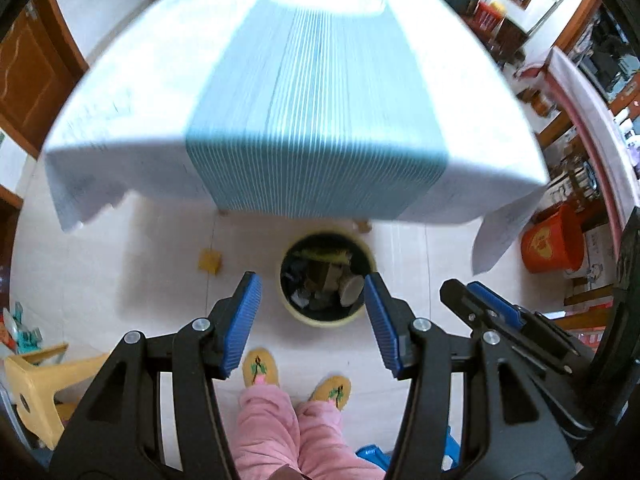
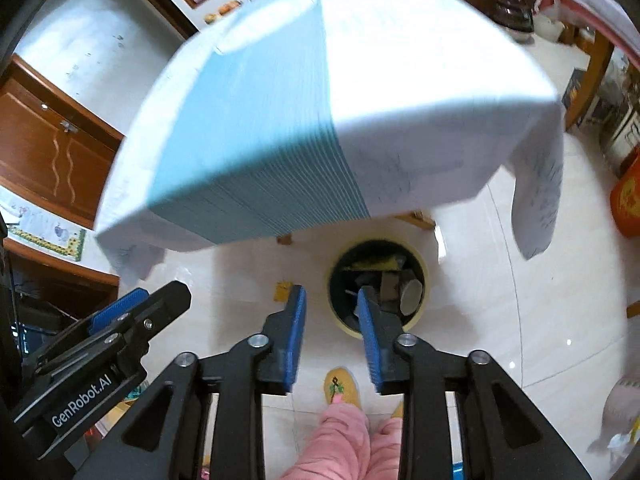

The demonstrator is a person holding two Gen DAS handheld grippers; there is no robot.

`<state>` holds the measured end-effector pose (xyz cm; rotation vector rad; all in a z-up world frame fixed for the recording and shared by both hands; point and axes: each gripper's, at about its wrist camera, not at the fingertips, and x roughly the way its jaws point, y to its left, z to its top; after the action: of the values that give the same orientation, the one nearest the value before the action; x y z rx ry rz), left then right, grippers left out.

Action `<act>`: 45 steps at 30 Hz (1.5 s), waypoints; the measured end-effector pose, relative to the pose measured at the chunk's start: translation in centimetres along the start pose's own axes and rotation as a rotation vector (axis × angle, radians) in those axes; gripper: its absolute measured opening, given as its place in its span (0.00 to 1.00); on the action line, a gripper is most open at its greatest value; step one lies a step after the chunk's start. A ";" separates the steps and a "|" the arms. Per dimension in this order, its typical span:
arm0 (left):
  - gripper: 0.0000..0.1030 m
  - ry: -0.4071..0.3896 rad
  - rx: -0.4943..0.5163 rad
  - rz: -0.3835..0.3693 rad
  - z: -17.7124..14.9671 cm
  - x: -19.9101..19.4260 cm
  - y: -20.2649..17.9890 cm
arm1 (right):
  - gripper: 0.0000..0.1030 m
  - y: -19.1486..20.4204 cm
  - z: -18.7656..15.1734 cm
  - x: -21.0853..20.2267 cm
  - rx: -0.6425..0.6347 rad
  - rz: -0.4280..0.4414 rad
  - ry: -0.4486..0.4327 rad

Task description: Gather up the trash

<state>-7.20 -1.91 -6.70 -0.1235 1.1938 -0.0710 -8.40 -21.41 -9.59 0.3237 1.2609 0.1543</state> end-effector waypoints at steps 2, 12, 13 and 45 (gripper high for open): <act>0.49 -0.040 0.010 0.003 0.8 -2.5 -0.1 | 0.36 0.9 0.8 -2.6 -0.009 0.007 -0.034; 0.49 -0.162 0.037 0.040 3.7 -10.2 -1.2 | 0.37 3.9 4.4 -10.6 -0.046 0.020 -0.128; 0.49 -0.166 0.038 0.042 3.7 -10.4 -1.4 | 0.37 4.1 4.7 -11.2 -0.052 0.019 -0.136; 0.50 -0.218 0.065 0.045 8.4 -10.5 -3.8 | 0.38 5.6 9.5 -12.7 -0.096 -0.011 -0.221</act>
<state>-3.17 -3.89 6.55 -0.0460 0.9753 -0.0549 -2.88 -21.27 6.30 0.2436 1.0328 0.1640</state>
